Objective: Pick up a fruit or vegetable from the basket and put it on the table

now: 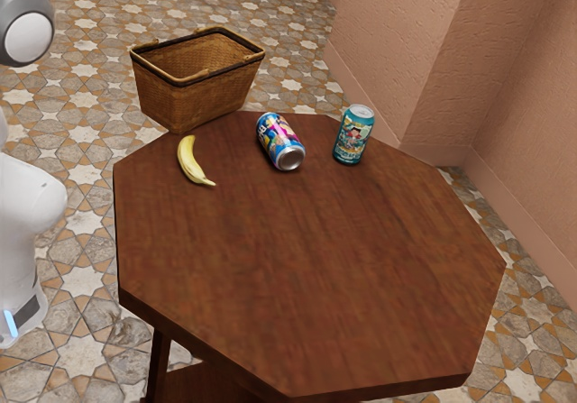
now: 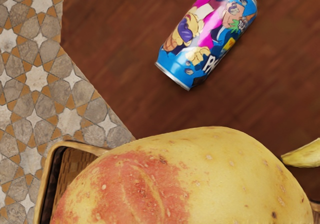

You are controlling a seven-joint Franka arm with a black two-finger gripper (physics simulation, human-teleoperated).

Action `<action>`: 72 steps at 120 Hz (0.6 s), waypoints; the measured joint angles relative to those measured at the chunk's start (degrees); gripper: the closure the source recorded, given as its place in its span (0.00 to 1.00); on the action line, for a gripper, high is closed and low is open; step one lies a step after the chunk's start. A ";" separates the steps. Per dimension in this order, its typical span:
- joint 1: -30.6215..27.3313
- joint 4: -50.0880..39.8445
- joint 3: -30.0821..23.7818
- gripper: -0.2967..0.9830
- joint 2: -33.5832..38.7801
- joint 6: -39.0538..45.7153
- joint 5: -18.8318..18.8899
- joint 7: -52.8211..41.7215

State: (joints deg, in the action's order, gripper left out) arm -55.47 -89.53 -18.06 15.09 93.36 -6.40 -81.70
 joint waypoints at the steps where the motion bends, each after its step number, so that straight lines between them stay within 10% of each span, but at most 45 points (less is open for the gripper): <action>1: 0.00 0.07 -0.49 0.48 0.00 -0.10 -0.15 0.01; 59: 0.54 2.72 -33.80 0.49 -1.19 -1.60 -6.12 2.55; 72: 2.67 10.77 -45.17 0.48 -12.94 -1.52 -1.32 4.27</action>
State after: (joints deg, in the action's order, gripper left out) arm -52.80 -78.76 -63.23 2.15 91.85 -7.72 -77.43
